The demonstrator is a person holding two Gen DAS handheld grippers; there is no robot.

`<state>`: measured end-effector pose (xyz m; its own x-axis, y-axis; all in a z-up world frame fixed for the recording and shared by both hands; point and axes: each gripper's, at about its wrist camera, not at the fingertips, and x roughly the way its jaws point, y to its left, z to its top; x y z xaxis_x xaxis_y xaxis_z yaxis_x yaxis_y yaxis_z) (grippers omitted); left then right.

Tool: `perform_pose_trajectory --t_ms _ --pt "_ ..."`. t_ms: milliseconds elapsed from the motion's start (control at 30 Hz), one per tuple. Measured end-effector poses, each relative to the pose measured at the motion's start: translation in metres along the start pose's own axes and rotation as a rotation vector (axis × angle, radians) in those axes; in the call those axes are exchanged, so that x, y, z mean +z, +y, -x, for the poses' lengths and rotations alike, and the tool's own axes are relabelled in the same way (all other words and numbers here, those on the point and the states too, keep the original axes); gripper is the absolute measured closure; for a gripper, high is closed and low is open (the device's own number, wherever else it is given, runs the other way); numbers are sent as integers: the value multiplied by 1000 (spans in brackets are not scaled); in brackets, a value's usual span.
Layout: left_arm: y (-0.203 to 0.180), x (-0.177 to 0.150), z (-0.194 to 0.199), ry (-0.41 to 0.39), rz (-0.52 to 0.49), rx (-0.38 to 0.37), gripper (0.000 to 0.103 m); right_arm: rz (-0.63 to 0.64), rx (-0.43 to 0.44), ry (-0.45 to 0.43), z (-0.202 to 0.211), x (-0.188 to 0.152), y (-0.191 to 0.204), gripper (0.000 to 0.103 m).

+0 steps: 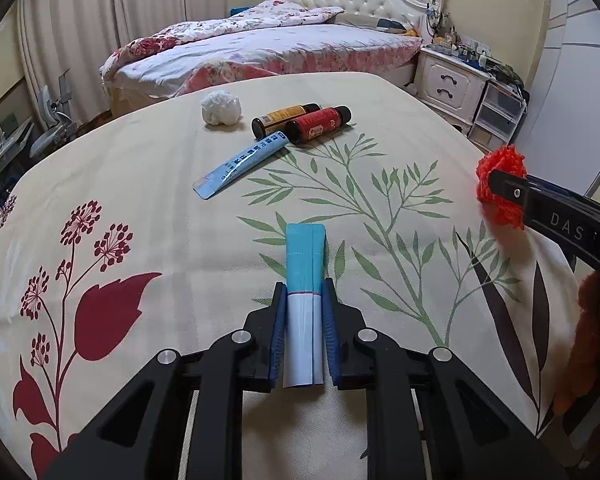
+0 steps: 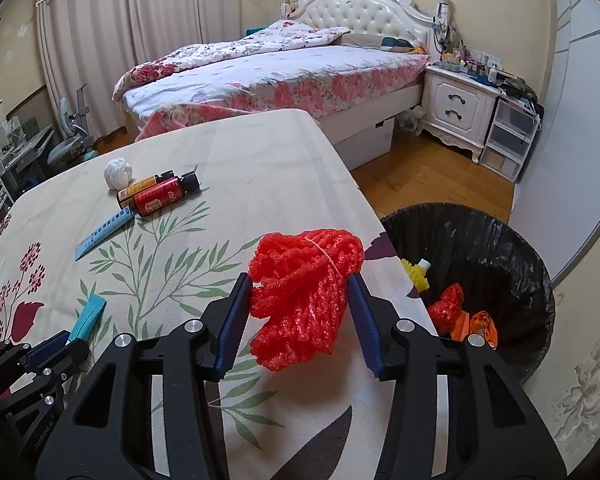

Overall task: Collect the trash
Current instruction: 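Carry the red net and teal roll over the black bin and open both tools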

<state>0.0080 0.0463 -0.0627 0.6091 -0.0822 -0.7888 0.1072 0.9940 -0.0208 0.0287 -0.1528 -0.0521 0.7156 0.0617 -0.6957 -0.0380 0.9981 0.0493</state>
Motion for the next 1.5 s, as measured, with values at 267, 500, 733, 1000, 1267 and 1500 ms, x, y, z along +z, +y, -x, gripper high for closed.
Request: perform_pose_trajectory --t_ms 267,500,733,1000,1267,1500 --pt "14 14 4 -51 43 18 85 5 -3 -3 5 0 0 57" --pt "20 29 5 -94 73 26 85 6 -3 -12 12 8 -1 58" --pt "6 50 13 -170 61 6 85 -13 -28 -47 23 19 -14 58" --pt "-41 75 14 -226 -12 -78 85 -77 -123 -101 40 30 -60 58" --pt "-106 94 -1 -245 -107 -162 85 -145 -234 -116 43 28 -117 58" --pt "-155 105 -21 -238 -187 -192 85 -186 -260 -95 29 24 -146 58"
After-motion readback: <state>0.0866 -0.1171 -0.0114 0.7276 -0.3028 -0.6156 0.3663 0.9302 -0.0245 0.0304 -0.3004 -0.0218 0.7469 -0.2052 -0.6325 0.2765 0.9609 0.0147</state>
